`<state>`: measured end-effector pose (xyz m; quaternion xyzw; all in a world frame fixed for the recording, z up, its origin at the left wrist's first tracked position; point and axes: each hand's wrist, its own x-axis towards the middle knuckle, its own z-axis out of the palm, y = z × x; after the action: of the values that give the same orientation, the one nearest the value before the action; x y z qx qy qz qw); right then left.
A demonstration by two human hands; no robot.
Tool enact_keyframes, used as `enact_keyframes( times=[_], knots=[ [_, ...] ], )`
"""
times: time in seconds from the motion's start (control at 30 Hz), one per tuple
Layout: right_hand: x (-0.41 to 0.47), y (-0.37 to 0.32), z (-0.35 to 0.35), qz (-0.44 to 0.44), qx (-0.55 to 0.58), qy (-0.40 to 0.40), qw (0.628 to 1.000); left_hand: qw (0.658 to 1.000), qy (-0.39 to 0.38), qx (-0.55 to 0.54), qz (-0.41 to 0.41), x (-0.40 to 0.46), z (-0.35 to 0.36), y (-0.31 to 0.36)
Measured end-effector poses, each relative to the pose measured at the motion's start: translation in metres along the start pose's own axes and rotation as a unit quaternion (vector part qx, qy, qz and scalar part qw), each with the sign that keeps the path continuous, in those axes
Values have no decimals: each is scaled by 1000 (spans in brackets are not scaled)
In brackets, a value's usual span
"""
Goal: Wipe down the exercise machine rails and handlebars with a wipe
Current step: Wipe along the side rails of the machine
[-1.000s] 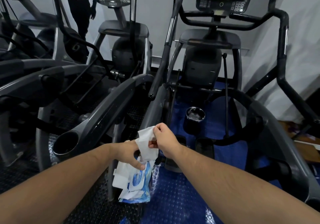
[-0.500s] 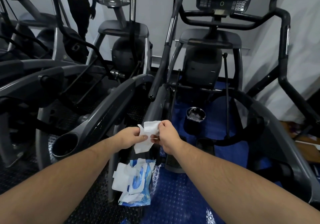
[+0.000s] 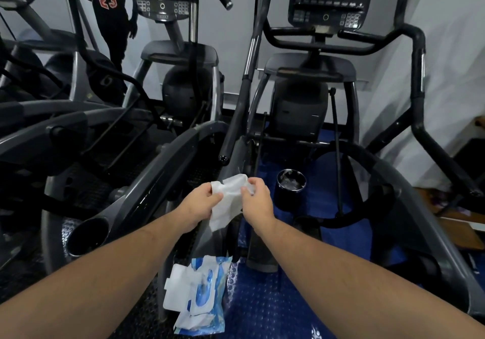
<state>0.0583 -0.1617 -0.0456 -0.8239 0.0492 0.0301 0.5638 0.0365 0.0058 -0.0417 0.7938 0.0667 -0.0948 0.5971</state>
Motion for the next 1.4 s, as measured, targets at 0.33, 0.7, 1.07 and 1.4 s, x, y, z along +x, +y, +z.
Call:
enact_keyframes(
  times=[0.33, 0.7, 1.07, 1.4],
  knots=[
    [28, -12, -12, -152, -125, -168, 966, 995, 31, -95, 15, 50, 27, 50],
    [145, -13, -38, -257, -185, -116, 942, 898, 311, 283, 130, 102, 49, 62],
    [175, -35, -24, -439, -203, -206, 851, 901, 408, -112, -98, 156, 8, 59],
    [215, -39, 1, -528, -318, -225, 755, 919, 367, -102, -101, 166, -12, 66]
  ],
)
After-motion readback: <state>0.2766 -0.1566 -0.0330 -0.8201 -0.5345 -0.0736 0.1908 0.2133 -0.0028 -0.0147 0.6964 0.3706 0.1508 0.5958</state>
